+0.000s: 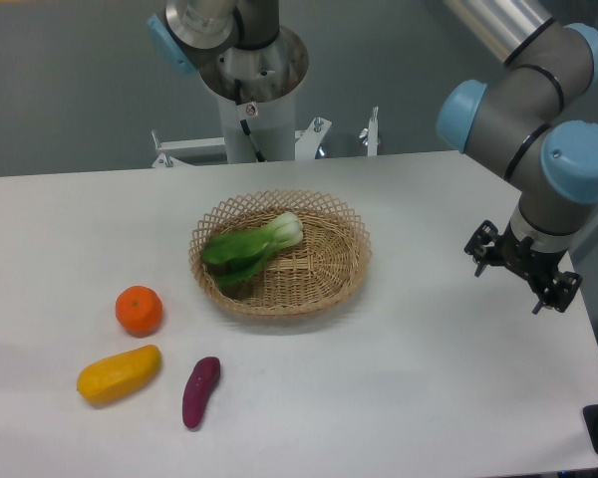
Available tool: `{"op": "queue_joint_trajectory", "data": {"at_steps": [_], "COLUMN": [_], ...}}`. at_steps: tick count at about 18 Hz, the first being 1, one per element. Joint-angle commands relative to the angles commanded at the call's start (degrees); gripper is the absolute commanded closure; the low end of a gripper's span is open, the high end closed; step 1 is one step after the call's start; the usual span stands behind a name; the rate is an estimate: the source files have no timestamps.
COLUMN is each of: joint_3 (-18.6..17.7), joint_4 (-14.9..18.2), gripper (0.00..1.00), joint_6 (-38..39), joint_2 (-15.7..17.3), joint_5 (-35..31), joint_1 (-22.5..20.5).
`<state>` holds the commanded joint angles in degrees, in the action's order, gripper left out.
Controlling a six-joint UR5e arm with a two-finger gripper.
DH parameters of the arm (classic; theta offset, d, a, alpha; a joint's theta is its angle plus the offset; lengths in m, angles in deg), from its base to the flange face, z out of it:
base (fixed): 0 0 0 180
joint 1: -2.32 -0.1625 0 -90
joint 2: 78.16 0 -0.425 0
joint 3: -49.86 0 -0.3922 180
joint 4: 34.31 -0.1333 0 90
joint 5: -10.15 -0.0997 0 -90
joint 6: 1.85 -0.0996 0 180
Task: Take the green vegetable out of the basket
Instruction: 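Move the open gripper over the wicker basket toward the bok choy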
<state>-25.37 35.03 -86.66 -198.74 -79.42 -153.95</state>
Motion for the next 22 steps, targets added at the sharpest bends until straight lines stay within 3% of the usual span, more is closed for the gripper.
{"op": "queue_joint_trajectory", "data": {"at_steps": [9, 13, 17, 22], "joint_3": [-0.4, -0.6, -4.6, -14.0], "joint_4": [0.0, 0.1, 0.1, -0.6], "gripper": [0.00, 0.00, 0.00, 0.00], "joint_6": [1.3, 5.4, 7.0, 10.6], "joint_2": [0.3, 0.6, 3.3, 9.7], "joint_5": [0.5, 0.6, 0.4, 0.5], "joint_1": [1.3, 2.3, 3.7, 6.8]}}
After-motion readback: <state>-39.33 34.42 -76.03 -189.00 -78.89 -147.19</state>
